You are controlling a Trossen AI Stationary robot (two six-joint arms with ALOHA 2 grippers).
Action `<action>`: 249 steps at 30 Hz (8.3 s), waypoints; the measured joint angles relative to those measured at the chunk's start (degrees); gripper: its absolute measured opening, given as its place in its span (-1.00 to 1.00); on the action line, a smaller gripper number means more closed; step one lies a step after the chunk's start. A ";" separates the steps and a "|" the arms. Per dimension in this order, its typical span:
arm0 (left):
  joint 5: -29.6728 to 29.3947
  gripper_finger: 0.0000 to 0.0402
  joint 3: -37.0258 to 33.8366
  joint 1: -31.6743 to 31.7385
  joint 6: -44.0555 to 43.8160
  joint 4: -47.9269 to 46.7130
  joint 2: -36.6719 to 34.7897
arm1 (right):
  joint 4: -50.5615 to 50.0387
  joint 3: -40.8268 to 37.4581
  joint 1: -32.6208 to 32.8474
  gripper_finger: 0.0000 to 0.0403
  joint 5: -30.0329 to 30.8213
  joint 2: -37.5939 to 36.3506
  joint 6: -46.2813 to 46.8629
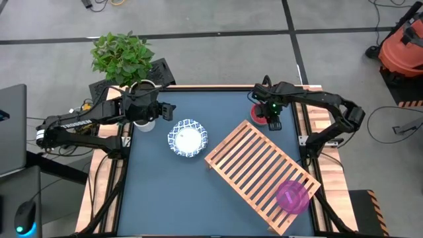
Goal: Place and stack bowls onto a shelf
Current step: Stack the small red bowl on top of the small purple bowl on the shelf
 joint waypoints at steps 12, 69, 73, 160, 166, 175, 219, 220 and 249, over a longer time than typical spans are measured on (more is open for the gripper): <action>-0.27 -0.24 0.00 0.00 -0.02 0.00 0.00 | -0.03 0.00 -0.06 -0.10 -0.09 0.00 -0.02; -1.73 -0.24 0.00 -0.01 -1.53 0.05 0.00 | 4.43 -3.38 1.09 -0.91 -0.02 -0.64 -0.51; -1.73 -0.24 0.00 -0.02 -1.53 0.04 0.00 | 3.43 -1.11 1.07 -0.91 -0.08 -3.06 0.90; -1.67 -0.24 0.00 0.00 -1.42 -0.81 0.00 | 8.39 -4.72 -1.60 -0.16 -2.51 1.72 13.07; -1.75 -0.24 0.00 -0.01 -1.48 -0.81 0.00 | 8.45 -4.68 -1.68 -0.29 -2.49 2.10 10.35; -1.77 -0.24 0.00 -0.02 -1.53 -0.83 0.00 | 8.12 -4.62 -1.53 -0.90 -2.54 2.21 9.50; -1.68 -0.24 0.00 -0.01 -1.11 -0.85 0.00 | 7.41 -0.79 -5.38 -0.86 -14.19 -3.42 14.97; -1.70 -0.24 0.00 -0.01 -1.13 -0.84 0.00 | 8.43 -0.81 -5.41 -0.87 -13.35 -3.45 15.82; -1.76 -0.24 0.00 0.00 0.01 -0.86 0.00 | 4.42 2.33 -0.77 -0.90 -12.63 -18.92 26.20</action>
